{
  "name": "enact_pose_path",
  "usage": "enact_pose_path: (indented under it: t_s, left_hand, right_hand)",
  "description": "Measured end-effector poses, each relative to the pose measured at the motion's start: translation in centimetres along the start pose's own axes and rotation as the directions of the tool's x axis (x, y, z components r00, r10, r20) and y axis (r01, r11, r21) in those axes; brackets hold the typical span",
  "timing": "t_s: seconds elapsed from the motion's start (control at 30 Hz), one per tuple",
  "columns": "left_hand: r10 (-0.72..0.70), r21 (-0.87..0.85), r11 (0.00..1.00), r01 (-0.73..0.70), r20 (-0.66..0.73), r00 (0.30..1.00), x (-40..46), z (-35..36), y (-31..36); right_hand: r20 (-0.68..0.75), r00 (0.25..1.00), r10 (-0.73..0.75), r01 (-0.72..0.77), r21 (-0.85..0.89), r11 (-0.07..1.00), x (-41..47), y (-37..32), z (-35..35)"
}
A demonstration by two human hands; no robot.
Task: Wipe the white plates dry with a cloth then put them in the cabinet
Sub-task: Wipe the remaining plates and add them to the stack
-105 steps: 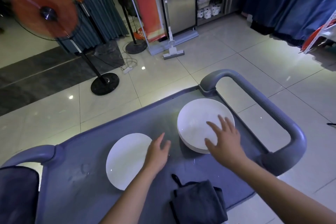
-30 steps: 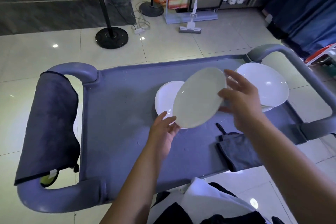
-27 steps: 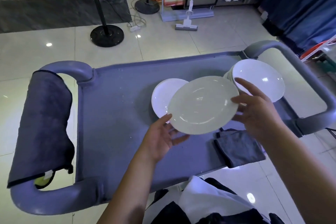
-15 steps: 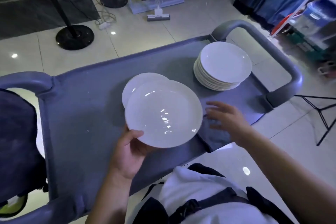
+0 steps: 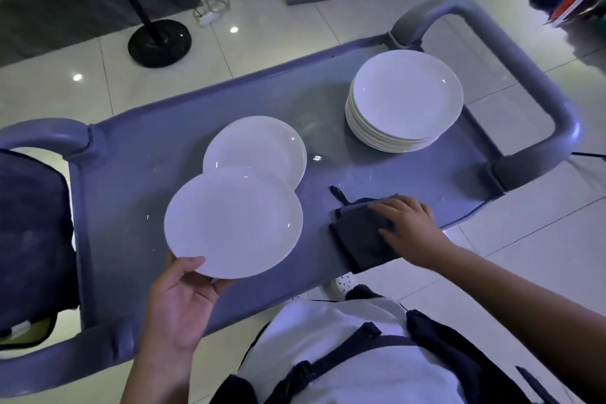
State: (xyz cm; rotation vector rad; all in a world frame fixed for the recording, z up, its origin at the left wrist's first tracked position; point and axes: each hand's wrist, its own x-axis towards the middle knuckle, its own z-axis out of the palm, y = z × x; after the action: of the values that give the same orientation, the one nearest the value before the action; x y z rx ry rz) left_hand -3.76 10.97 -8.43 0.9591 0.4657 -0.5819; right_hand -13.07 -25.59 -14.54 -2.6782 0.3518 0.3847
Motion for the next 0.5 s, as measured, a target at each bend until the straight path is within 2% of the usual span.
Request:
enact_pose_path:
  t_s: [0.1,0.17,0.37,0.5]
  left_hand:
    - [0.003,0.016,1.0,-0.003,-0.027,1.0,-0.5,1.2,-1.0]
    - [0.013,0.034,0.999,-0.011,-0.045,0.999,-0.7,2.1,-1.6]
    - [0.034,0.005,0.999,-0.033,-0.093,0.995,-1.8,4.5,-3.3]
    - [0.028,0.026,0.999,-0.025,-0.139,0.99,-2.3,6.0,-4.5]
  right_hand:
    - [0.035,0.999,-0.008,0.012,-0.098,0.995,2.0,0.5,-0.4]
    - [0.053,0.999,-0.003,0.009,-0.097,0.995,2.7,0.8,-0.8]
    - [0.001,0.999,0.044,-0.044,0.059,0.997,3.9,2.8,-2.1]
    - [0.119,0.988,0.102,-0.132,0.282,0.95,4.6,3.8,-3.9]
